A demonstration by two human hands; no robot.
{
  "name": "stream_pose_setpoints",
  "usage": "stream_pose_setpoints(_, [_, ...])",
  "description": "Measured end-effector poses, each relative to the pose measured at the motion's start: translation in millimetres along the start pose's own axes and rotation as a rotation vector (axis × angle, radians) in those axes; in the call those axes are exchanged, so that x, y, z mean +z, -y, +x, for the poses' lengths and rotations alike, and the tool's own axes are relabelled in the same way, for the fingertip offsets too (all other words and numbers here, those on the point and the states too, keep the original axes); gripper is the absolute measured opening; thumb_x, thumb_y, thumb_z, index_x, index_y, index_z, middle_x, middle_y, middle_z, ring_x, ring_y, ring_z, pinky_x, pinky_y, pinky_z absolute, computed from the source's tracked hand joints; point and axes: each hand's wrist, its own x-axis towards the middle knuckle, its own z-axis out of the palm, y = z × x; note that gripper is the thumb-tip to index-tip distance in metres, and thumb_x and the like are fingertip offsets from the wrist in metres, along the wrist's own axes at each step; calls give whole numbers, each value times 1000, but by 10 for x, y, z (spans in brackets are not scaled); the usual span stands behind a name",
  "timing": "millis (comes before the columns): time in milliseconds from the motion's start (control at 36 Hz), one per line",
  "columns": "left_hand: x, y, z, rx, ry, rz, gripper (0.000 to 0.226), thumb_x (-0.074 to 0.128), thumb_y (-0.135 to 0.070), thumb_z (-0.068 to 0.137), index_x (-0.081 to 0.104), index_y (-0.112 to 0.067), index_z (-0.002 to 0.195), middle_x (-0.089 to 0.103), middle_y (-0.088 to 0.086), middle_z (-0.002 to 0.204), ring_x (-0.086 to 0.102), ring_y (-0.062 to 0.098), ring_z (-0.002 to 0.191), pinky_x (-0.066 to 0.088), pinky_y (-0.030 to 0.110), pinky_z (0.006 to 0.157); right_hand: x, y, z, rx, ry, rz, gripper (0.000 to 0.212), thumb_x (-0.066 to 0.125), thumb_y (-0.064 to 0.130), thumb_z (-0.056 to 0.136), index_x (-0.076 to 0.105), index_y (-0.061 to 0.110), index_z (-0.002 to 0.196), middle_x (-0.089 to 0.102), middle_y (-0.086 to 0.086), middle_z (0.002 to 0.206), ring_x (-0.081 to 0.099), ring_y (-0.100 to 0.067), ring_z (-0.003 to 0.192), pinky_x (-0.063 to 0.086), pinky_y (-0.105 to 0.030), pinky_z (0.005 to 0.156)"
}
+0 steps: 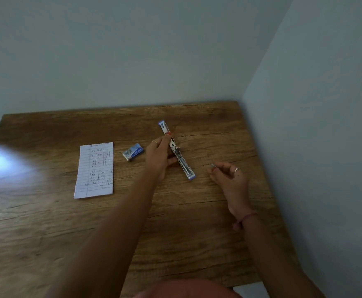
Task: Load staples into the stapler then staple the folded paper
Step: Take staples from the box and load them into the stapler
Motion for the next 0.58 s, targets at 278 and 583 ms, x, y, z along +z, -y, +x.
stream_pose_setpoints(278, [-168, -129, -220, -21, 118, -137, 22, 53, -27, 96, 57, -11, 110, 68, 9, 93, 72, 24, 90, 58, 33, 66, 119, 115, -65, 324, 149, 360, 19, 63, -1, 87, 66, 1, 105, 76, -10, 99, 72, -16, 96, 56, -19, 74])
stream_pose_setpoints(583, [-376, -277, -461, 1, 209, -253, 31, 53, -16, 96, 53, -7, 126, 72, 7, 93, 72, 19, 90, 58, 30, 68, 364, 252, -279, 163, 161, 250, 13, 66, 5, 87, 70, 4, 98, 75, -9, 99, 71, -19, 100, 56, -20, 76])
